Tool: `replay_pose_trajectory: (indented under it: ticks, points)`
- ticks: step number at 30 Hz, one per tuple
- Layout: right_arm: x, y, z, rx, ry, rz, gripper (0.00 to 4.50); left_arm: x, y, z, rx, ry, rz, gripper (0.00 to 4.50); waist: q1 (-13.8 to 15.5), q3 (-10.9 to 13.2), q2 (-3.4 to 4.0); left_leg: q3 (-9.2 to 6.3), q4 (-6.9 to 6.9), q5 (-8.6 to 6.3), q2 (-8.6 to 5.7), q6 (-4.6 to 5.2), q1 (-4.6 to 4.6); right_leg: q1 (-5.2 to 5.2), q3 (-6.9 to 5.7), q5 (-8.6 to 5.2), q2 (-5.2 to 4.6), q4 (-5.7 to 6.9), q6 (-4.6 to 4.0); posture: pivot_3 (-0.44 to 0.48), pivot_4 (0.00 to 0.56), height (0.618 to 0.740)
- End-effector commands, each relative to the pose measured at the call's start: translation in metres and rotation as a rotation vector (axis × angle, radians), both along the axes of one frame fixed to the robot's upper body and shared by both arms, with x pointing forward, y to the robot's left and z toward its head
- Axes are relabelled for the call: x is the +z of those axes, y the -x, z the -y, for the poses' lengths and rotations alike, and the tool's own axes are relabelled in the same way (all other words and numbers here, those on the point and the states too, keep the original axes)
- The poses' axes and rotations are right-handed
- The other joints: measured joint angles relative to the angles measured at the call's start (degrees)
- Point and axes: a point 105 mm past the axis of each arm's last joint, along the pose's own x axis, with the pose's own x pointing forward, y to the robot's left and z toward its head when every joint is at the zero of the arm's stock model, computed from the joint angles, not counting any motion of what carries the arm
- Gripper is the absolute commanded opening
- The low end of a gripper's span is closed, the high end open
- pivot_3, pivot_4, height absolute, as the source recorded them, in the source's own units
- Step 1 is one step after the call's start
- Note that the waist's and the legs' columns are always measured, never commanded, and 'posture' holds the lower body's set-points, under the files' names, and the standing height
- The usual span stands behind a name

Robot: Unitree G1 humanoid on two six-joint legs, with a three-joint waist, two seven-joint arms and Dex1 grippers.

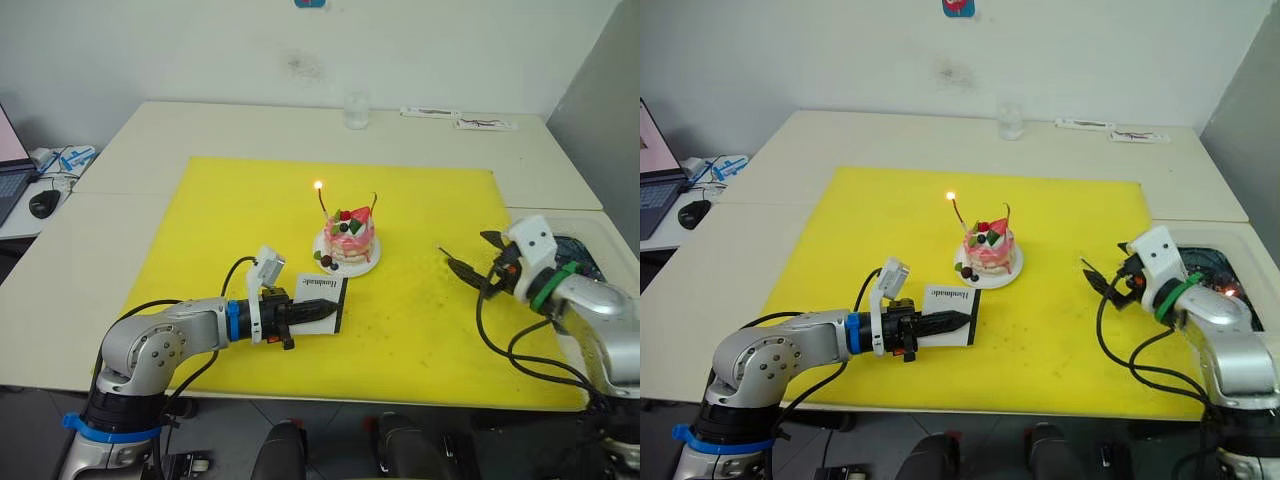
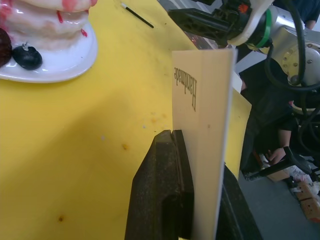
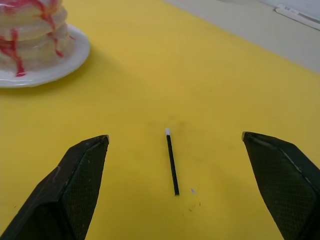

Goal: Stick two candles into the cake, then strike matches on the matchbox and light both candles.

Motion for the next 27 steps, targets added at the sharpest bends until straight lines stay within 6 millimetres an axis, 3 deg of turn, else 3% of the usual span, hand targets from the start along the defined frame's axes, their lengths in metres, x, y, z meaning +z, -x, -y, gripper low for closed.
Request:
replay_pose_trajectory:
  ticks: [1, 13, 16, 25, 27]
  points:
    - [0.003, -0.014, 0.000, -0.028, 0.007, 0.037, 4.46, 0.013, 0.002, 0.003, -0.014, 0.025, 0.055, 0.00, 0.01, 0.00, 0.00, -0.02, 0.00, 0.00, 0.00, 0.00, 0.00, 0.00, -0.02, 0.00, 0.01, 0.01, 0.00, 0.000, 0.150, 0.740]
    - [-0.017, -0.034, -0.002, -0.128, 0.005, -0.018, 4.46, 0.013, 0.004, 0.003, -0.009, 0.024, 0.054, 0.00, -0.01, 0.00, 0.00, -0.03, -0.03, 0.00, 0.01, 0.00, -0.01, -0.02, -0.03, 0.00, 0.01, 0.04, 0.00, 0.000, 0.150, 0.740]
    - [-0.026, -0.036, 0.001, -0.179, 0.007, -0.065, 3.61, 0.013, 0.004, 0.003, -0.008, 0.023, 0.054, 0.00, -0.02, 0.00, 0.01, -0.02, -0.01, 0.00, 0.01, 0.00, -0.01, -0.02, -0.02, 0.01, 0.01, 0.04, 0.02, 0.000, 0.150, 0.740]
    - [-0.037, -0.028, -0.004, -0.171, 0.040, -0.144, 0.25, 0.012, 0.005, 0.002, -0.005, 0.018, 0.053, 0.00, 0.14, -0.01, 0.01, -0.03, 0.08, 0.00, 0.00, 0.00, 0.02, 0.05, -0.01, 0.05, 0.00, 0.02, 0.08, 0.000, 0.150, 0.740]
    - [-0.036, -0.027, -0.006, -0.168, 0.032, -0.142, 0.03, 0.012, 0.005, 0.002, -0.005, 0.018, 0.053, 0.00, 0.14, -0.01, 0.01, -0.03, 0.08, 0.00, 0.00, 0.00, 0.02, 0.06, -0.01, 0.04, 0.00, 0.02, 0.06, 0.000, 0.150, 0.740]
